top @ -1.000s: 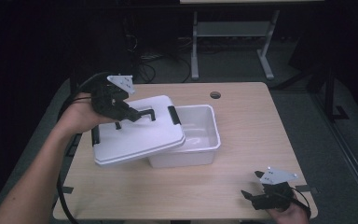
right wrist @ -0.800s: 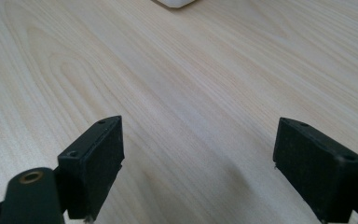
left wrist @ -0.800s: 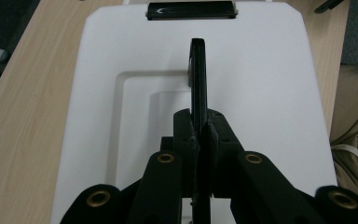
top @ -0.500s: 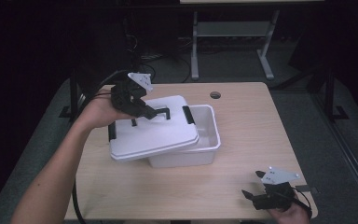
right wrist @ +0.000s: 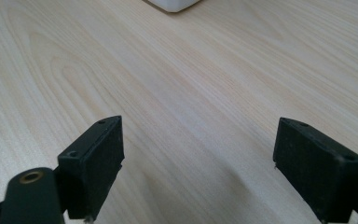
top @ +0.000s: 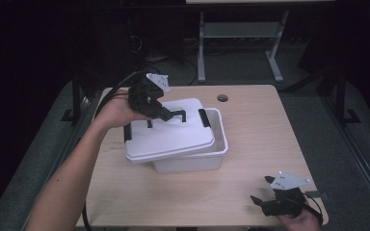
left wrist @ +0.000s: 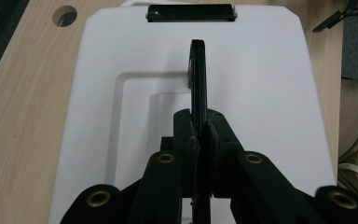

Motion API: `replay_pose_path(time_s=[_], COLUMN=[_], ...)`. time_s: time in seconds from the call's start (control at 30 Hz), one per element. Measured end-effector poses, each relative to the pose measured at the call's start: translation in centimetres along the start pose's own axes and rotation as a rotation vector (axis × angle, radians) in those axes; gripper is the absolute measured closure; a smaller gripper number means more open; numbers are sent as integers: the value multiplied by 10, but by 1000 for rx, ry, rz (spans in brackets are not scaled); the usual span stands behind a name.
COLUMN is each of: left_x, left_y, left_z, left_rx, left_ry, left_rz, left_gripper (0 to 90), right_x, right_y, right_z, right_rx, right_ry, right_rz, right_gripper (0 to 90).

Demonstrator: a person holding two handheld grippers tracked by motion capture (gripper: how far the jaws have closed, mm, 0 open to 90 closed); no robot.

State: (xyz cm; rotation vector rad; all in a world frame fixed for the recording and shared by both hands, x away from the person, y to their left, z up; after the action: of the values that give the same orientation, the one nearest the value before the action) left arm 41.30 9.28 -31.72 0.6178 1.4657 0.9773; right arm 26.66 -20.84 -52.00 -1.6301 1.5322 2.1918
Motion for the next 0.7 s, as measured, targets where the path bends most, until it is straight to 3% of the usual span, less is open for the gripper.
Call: replay_pose_path(time_s=[0.7], left_x=[-19], left_y=[-25], left_z=[3], left_rx=[34], left_ry=[-23], left_rz=[-25], left_gripper=[841], right_x=[-1], right_y=[3], right_z=[0], right_rx=[-4], right_ry=[-13], right_rz=[-11], right_gripper=[158])
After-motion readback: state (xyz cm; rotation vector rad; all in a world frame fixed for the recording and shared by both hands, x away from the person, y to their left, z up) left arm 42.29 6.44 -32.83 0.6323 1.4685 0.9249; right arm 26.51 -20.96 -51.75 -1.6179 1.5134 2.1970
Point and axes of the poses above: each handheld gripper's, and its own axes: y roughly backward along the jaws, x roughly out of its underside, z roughly to its left, the point moved 9 cm from there along -y, roughly forward along the jaws, and after that the axes turned 2 degrees about -x, right-handed, at the moved point
